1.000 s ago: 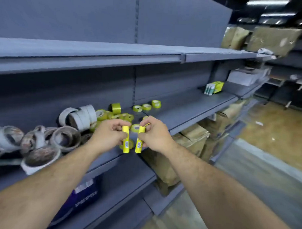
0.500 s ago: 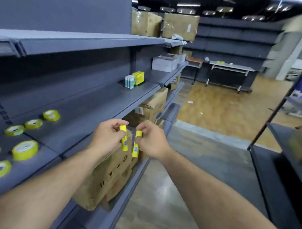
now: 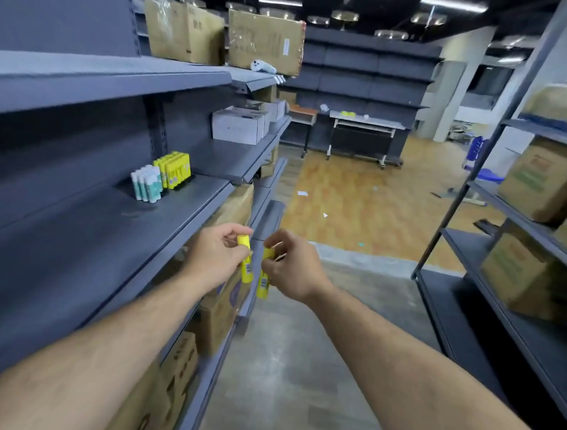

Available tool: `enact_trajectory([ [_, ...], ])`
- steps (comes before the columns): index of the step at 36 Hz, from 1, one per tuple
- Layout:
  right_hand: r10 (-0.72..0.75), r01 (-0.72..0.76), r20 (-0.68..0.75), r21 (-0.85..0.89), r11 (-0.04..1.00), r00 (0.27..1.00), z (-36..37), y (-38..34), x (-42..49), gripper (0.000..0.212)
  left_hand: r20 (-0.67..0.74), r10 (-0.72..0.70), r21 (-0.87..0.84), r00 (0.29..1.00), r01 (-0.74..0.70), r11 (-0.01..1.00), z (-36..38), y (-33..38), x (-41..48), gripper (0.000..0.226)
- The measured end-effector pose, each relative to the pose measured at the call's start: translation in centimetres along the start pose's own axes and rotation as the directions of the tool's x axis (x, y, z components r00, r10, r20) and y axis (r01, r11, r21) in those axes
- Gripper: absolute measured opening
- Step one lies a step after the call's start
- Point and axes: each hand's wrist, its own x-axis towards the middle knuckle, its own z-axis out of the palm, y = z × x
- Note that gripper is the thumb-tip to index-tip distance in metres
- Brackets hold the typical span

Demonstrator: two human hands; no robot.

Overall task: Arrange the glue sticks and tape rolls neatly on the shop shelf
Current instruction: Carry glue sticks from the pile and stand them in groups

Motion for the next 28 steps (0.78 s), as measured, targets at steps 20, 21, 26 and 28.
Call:
enact_trajectory([
  [20,-0.216,0.189,0.304,0.117,0.975,0.928,1.9,5.9,32.3,0.019,-0.369,-0.041,0.162,0.928,0.108,0.981,3.2,-3.8,24.7,0.035],
  [21,-0.227,0.194,0.323,0.13,0.972,0.919,2.8,5.8,33.6,0.02,-0.394,-0.051,0.18,0.918,0.132,0.975,2.8,-4.0,25.5,0.033],
  [26,-0.294,0.232,0.388,0.2,0.952,0.874,7.3,5.3,39.5,0.022,-0.484,-0.078,0.197,0.872,0.195,0.961,-0.1,-7.0,29.3,0.033],
  [28,-0.301,0.231,0.401,0.216,0.949,0.865,9.1,4.8,41.7,0.024,-0.51,-0.072,0.223,0.857,0.212,0.951,-1.6,-8.5,30.9,0.032],
])
